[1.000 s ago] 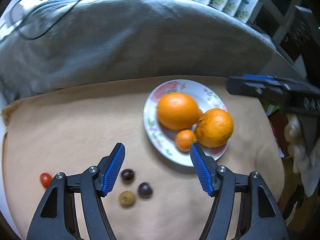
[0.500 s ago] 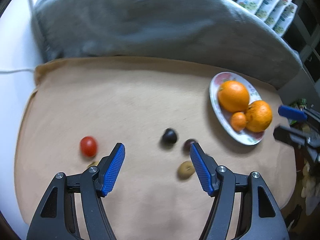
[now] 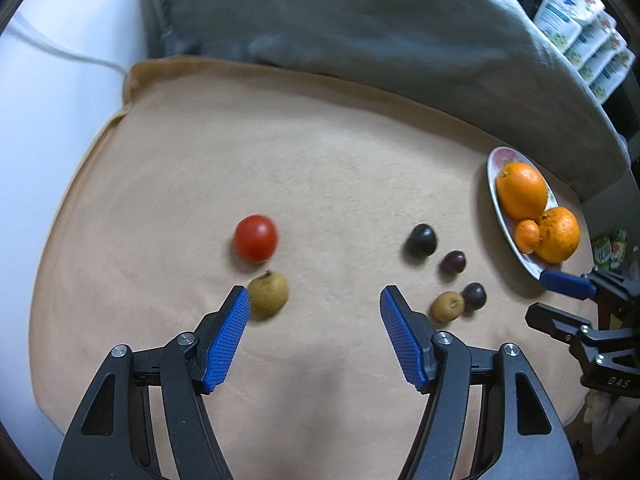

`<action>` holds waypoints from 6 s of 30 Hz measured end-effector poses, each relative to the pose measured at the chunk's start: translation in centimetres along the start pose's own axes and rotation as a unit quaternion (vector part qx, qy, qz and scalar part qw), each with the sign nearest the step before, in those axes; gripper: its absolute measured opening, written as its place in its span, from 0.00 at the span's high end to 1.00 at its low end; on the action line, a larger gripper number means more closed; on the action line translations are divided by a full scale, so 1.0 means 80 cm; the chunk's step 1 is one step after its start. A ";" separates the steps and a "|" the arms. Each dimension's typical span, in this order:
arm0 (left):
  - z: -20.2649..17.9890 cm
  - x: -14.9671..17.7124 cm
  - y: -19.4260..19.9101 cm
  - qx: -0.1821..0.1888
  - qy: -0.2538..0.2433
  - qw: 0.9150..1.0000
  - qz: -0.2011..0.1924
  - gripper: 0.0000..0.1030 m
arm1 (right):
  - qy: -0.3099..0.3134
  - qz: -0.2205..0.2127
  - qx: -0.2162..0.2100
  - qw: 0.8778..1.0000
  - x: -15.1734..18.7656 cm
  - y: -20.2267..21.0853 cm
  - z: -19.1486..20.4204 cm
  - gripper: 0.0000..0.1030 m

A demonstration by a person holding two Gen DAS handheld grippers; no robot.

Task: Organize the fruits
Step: 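Move the left tool to the pear while the right tool approaches a dark plum, then close the left tool on the pear while the right tool closes on the dark plum, then carry the pear and the dark plum with both tools over the white plate, then open the left tool to drop the pear while the right tool releases the plum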

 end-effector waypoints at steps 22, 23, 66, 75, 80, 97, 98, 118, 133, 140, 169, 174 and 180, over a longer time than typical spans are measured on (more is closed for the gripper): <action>0.049 0.009 -0.030 0.014 0.050 0.998 0.024 0.40 | -0.008 0.043 -0.002 0.999 -0.017 -0.068 -0.012 0.67; 0.048 0.008 -0.033 0.014 0.048 0.998 0.026 0.41 | -0.006 0.045 -0.002 0.999 -0.020 -0.071 -0.010 0.67; 0.032 -0.013 -0.050 0.001 0.011 1.000 0.027 0.74 | 0.013 0.045 0.009 0.999 -0.022 -0.066 0.000 0.77; 0.012 -0.014 -0.019 0.014 -0.010 1.000 0.002 0.74 | 0.006 0.021 0.009 1.000 -0.022 -0.033 -0.009 0.77; -0.011 -0.018 0.006 0.024 -0.023 0.999 -0.009 0.74 | -0.002 0.008 0.012 1.000 -0.020 -0.013 -0.017 0.77; -0.089 -0.023 0.011 0.062 -0.073 0.995 -0.027 0.74 | -0.033 -0.033 0.026 0.999 -0.007 0.047 -0.044 0.77; -0.094 -0.024 0.011 0.064 -0.076 0.995 -0.027 0.74 | -0.035 -0.036 0.027 0.998 -0.008 0.051 -0.046 0.77; -0.186 -0.040 0.018 0.102 -0.140 0.984 -0.031 0.74 | -0.080 -0.088 0.065 0.991 -0.008 0.117 -0.116 0.77; -0.259 -0.087 0.006 0.124 -0.170 0.976 -0.051 0.74 | -0.086 -0.099 0.074 0.989 -0.026 0.122 -0.175 0.77; -0.278 -0.111 -0.012 0.126 -0.166 0.977 -0.052 0.74 | -0.088 -0.091 0.071 0.989 -0.037 0.107 -0.200 0.77; -0.301 -0.132 -0.037 0.114 -0.170 0.978 -0.048 0.66 | -0.094 -0.073 0.053 0.991 -0.038 0.084 -0.224 0.72; -0.298 -0.132 -0.031 0.113 -0.168 0.978 -0.050 0.59 | -0.091 -0.086 0.061 0.990 -0.040 0.092 -0.216 0.37; -0.294 -0.132 -0.020 0.110 -0.164 0.978 -0.060 0.34 | -0.095 -0.084 0.065 0.990 -0.038 0.097 -0.211 0.32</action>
Point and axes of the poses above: each gripper's, at about its wrist camera, not at the fingertips, and y roughly against the way its jaws point, z to its left, x to its underside, the point moved 2 cm from there along -y, roughly the way its jaws point, and after that the axes turned 5 degrees about -x, right-handed, at the moved point
